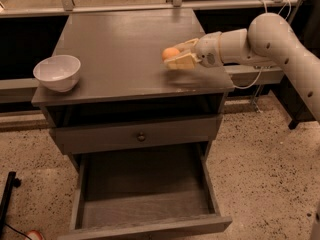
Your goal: Pick orange from middle drawer and place on counter
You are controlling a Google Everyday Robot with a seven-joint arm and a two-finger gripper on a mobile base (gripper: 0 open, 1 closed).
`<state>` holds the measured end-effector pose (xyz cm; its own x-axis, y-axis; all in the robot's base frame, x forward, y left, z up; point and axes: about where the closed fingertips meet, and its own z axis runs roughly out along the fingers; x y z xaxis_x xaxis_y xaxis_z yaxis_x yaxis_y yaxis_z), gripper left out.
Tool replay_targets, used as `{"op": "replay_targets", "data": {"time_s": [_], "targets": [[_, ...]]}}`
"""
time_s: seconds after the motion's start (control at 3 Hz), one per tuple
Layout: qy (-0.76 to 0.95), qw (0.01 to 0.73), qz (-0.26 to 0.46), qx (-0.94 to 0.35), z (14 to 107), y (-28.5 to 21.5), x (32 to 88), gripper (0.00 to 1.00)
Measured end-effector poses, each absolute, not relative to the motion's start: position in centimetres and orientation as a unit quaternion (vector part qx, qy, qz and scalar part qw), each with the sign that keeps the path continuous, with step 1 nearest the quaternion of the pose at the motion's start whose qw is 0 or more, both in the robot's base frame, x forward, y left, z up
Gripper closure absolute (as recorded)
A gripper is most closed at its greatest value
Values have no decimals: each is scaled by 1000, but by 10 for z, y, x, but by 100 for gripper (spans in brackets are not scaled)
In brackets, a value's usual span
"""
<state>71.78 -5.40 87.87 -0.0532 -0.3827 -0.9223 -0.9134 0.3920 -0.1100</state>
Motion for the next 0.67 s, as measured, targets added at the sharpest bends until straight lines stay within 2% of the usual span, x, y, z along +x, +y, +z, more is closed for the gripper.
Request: {"op": "replay_targets", "data": {"time_s": [0.67], "targets": [[705,478,263,-453,858,-65,735,51]]}}
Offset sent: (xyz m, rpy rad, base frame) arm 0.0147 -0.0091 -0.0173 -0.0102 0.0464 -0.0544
